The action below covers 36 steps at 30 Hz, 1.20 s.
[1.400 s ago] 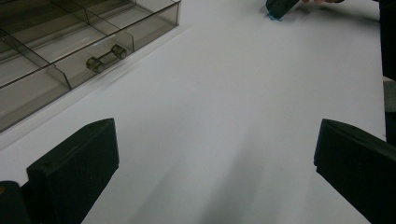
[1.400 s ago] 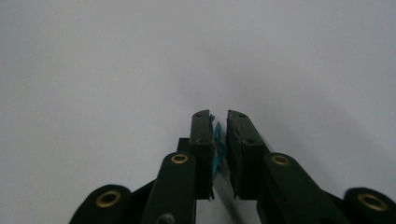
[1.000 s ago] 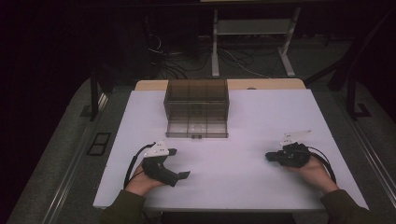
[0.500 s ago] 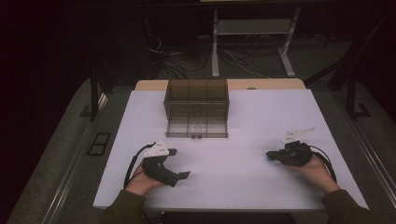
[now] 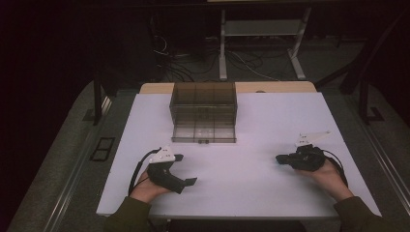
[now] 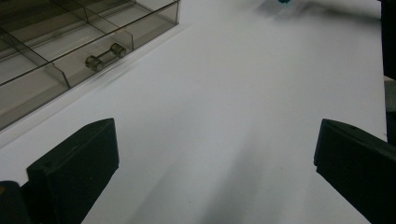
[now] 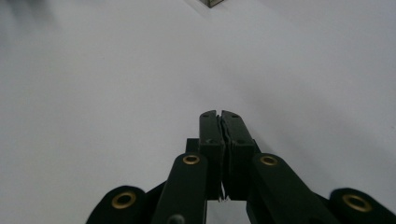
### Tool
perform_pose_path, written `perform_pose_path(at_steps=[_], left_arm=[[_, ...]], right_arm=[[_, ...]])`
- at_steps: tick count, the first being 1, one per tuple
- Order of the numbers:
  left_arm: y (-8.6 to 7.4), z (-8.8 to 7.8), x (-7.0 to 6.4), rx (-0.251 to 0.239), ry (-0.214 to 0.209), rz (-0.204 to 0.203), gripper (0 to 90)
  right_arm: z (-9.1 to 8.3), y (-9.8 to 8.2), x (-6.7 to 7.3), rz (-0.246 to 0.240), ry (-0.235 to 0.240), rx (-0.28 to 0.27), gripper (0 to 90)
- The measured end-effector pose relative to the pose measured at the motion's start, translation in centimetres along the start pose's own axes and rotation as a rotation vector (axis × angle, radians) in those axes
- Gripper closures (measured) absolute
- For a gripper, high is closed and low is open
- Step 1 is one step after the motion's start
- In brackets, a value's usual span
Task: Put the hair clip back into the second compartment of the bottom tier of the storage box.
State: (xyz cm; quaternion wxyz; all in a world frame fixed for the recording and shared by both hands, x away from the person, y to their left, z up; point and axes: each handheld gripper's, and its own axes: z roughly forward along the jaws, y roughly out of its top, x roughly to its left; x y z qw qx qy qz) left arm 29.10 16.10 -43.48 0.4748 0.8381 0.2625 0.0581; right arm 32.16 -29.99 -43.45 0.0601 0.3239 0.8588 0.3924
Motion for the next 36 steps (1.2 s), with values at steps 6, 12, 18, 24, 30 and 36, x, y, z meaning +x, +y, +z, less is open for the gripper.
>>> perform_pose_path(at_steps=[6,12,18,24,30,36], left_arm=[[0.0,0.0,0.0,-0.001,-0.001,-0.001,0.0],[0.0,-0.1,0.0,-0.008,0.002,-0.002,0.0],[0.0,-0.2,0.1,-0.015,0.005,-0.008,0.0],[0.0,-0.1,0.0,-0.017,0.001,-0.011,0.0],[0.0,0.0,0.1,-0.021,-0.005,-0.016,0.0],[0.0,-0.1,0.0,-0.023,-0.005,-0.016,0.0]], right_arm=[[-0.4,0.3,-0.1,0.012,0.003,-0.021,86.4],[-0.6,0.5,-0.1,0.015,0.003,-0.028,86.5],[-0.7,1.1,-0.1,0.012,0.019,-0.053,86.4],[-0.3,1.8,-0.4,0.010,0.023,-0.067,86.4],[0.0,2.5,-0.6,0.007,0.027,-0.071,86.4],[0.2,3.2,-0.7,0.007,0.027,-0.088,86.4]])
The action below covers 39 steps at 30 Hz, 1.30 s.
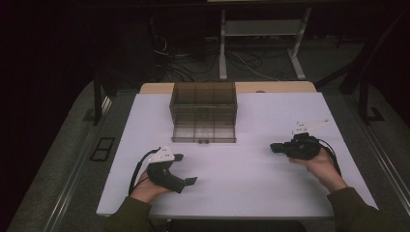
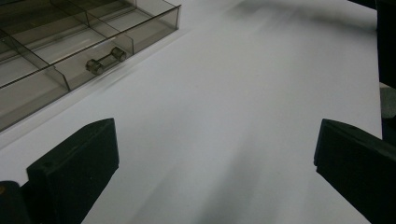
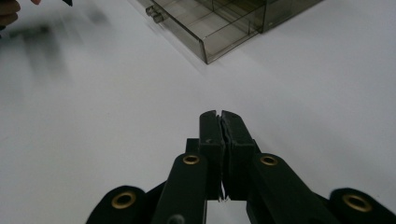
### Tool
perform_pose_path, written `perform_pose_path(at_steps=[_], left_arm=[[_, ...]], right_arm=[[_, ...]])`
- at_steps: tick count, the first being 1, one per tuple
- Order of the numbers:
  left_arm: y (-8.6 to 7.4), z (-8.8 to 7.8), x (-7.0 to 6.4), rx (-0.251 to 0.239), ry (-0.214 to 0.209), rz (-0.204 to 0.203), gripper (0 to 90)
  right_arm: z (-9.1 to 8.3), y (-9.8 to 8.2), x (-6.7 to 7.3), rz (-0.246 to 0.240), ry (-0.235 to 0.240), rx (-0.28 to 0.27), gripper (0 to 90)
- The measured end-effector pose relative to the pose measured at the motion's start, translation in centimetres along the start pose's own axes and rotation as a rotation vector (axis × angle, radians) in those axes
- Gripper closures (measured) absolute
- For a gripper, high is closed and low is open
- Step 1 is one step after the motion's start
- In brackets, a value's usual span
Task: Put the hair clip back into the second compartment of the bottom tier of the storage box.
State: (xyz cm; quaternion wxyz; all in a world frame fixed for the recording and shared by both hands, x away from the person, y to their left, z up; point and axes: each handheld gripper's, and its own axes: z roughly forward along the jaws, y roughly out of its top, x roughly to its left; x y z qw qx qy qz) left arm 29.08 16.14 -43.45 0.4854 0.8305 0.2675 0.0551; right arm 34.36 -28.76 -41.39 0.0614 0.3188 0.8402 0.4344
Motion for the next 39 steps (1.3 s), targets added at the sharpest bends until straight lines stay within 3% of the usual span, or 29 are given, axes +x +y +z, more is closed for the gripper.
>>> perform_pose_path(at_steps=[20,39], left_arm=[[0.0,0.0,0.0,0.003,0.001,0.008,0.0],[0.0,0.0,0.3,-0.008,0.005,0.015,0.0]], right_arm=[[1.1,2.4,0.2,-0.017,0.014,-0.045,86.4],[3.1,4.6,0.6,-0.034,0.046,-0.051,86.4]])
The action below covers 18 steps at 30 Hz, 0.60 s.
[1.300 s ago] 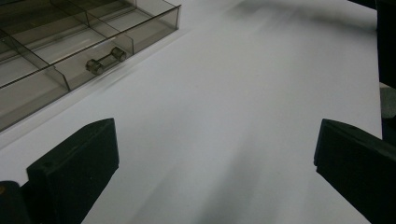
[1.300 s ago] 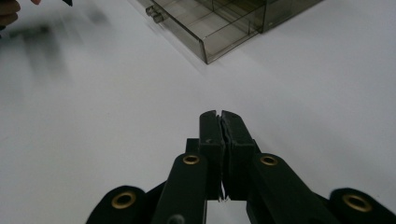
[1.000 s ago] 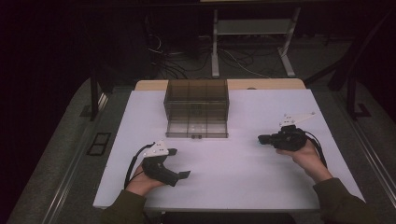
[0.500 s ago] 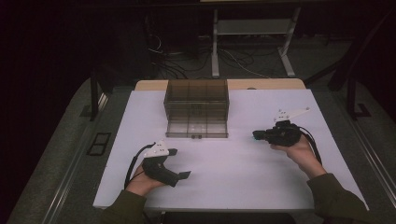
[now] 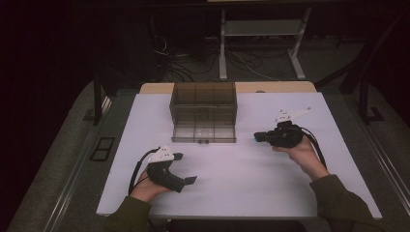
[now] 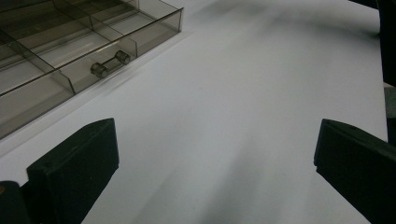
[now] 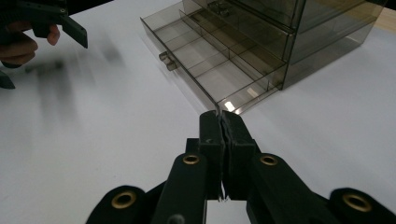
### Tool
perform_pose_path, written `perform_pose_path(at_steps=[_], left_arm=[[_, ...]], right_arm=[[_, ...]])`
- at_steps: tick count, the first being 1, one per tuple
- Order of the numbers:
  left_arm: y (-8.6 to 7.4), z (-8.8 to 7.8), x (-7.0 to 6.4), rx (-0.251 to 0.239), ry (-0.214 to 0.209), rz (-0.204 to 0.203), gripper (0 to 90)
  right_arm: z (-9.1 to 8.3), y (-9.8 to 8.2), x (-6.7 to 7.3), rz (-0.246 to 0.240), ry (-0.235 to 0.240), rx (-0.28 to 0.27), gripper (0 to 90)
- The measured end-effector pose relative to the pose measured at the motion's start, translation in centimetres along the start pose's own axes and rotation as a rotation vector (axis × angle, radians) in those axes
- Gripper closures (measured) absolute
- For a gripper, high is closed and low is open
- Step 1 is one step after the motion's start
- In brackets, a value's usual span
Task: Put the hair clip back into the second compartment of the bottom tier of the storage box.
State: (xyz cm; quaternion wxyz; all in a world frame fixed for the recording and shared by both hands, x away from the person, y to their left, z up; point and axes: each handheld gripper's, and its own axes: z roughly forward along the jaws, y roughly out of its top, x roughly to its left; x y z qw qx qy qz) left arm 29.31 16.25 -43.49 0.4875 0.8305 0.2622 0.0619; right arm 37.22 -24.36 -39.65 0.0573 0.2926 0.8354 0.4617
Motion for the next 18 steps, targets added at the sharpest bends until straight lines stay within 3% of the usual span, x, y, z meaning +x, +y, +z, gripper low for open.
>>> perform_pose_path(at_steps=[18], left_arm=[[0.0,0.1,-0.1,-0.002,-0.013,0.014,0.0]], right_arm=[[3.0,1.9,0.3,-0.011,0.037,0.002,86.4]])
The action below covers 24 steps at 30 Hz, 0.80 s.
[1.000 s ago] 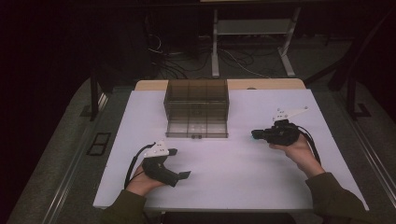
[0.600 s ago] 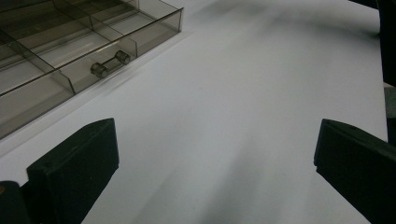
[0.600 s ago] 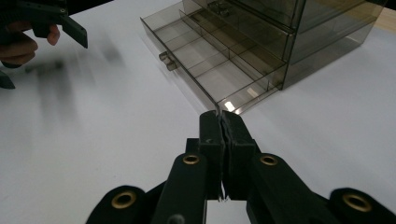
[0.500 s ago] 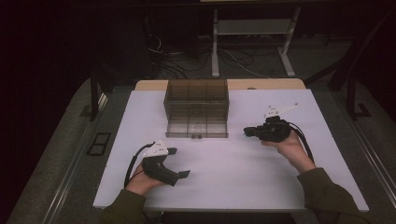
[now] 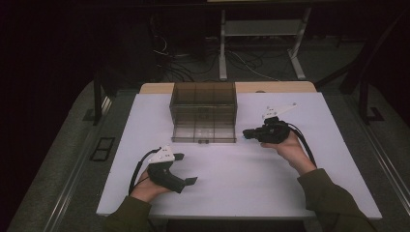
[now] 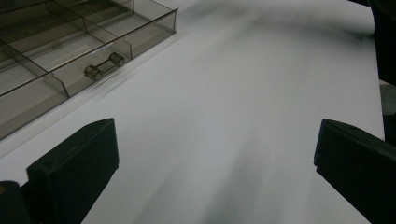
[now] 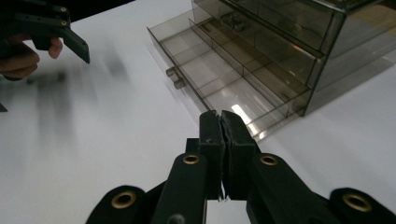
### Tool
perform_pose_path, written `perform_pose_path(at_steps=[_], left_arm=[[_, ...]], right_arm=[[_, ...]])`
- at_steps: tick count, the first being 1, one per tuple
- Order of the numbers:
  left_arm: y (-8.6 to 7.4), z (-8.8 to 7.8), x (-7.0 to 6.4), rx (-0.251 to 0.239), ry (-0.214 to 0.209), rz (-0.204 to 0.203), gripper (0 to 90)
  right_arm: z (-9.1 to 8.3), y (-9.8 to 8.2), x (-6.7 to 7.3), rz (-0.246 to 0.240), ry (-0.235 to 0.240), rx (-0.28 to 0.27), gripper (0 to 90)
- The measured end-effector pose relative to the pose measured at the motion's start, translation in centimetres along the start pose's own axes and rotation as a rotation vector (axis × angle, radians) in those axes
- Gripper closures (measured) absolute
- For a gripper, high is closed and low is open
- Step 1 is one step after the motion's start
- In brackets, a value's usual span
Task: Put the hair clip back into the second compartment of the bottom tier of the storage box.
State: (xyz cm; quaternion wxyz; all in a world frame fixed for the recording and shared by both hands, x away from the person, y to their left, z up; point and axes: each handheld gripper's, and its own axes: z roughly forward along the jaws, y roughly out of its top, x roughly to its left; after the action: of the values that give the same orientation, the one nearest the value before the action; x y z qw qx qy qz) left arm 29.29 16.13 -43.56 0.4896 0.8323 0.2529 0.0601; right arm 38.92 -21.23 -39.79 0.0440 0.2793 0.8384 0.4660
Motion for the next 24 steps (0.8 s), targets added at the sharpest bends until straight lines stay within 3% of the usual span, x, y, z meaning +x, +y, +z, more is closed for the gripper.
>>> perform_pose_path(at_steps=[24], left_arm=[[0.0,-0.2,0.0,-0.012,0.000,-0.006,0.0]], right_arm=[[3.0,3.0,0.4,-0.031,0.005,0.006,86.4]])
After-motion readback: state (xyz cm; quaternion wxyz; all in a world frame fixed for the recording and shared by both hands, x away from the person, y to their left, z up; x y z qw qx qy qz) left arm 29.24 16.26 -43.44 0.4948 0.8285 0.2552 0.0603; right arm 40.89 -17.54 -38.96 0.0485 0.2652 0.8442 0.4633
